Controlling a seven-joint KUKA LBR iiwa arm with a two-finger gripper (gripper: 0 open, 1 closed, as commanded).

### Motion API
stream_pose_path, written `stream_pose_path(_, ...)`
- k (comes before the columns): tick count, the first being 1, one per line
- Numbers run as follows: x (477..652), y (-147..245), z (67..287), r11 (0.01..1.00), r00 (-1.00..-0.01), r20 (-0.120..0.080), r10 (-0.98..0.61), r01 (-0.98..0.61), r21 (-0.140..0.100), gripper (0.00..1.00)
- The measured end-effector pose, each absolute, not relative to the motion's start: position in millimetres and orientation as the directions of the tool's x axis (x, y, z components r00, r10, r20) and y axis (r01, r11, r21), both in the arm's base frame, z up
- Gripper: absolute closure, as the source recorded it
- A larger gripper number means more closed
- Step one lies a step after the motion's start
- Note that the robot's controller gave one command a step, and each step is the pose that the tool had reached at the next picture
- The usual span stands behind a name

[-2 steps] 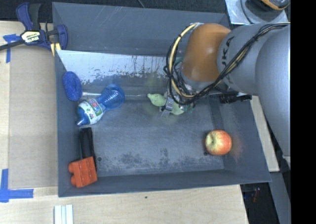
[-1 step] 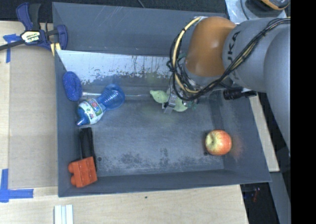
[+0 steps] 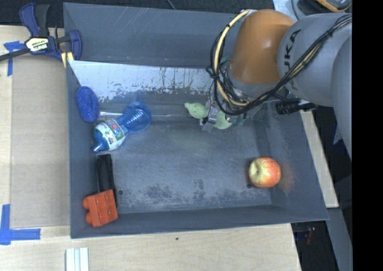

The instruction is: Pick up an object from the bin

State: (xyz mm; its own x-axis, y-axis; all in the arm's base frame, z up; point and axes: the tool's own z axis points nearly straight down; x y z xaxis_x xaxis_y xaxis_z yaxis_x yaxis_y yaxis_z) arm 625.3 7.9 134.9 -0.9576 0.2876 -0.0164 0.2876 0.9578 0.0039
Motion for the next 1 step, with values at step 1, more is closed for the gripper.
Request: stream_pose_path(1, 624.6, 7.5, 170.1, 0.958, -0.958, -0.014, 0.287, 0.287, 0.003, 1.0)
